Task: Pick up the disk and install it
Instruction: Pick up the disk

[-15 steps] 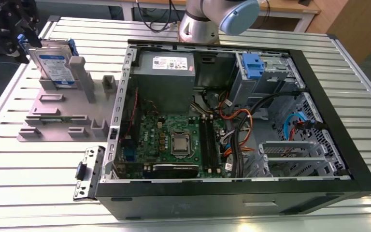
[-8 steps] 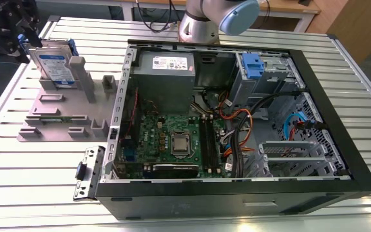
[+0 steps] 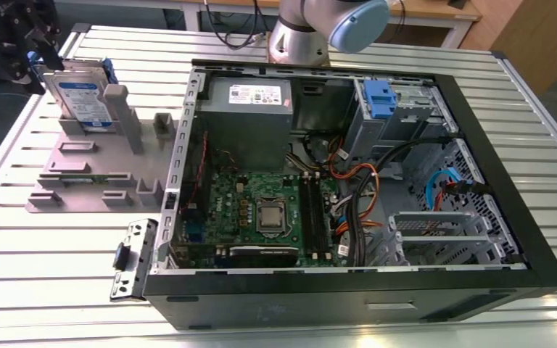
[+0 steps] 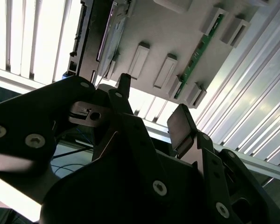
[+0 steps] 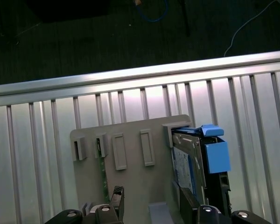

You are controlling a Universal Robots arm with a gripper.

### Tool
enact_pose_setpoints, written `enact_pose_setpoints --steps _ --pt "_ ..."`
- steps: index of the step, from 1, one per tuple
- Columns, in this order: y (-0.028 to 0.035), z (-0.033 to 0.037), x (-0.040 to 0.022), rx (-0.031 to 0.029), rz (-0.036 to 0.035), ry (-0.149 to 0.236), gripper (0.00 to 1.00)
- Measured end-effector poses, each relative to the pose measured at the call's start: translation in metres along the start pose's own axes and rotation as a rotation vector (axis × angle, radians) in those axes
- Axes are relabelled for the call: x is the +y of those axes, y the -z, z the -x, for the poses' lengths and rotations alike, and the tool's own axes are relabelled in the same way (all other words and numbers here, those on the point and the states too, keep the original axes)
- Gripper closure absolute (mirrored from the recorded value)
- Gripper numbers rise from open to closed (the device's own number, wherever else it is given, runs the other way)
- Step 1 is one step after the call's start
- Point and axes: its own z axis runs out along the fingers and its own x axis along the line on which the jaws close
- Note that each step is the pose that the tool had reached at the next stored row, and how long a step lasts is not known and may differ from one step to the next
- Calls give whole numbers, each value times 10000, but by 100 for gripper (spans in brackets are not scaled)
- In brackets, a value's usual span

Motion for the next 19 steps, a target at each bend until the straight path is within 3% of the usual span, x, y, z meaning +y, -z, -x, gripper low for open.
enact_pose_setpoints --steps 19 --pt "-29 24 18 0 1 0 42"
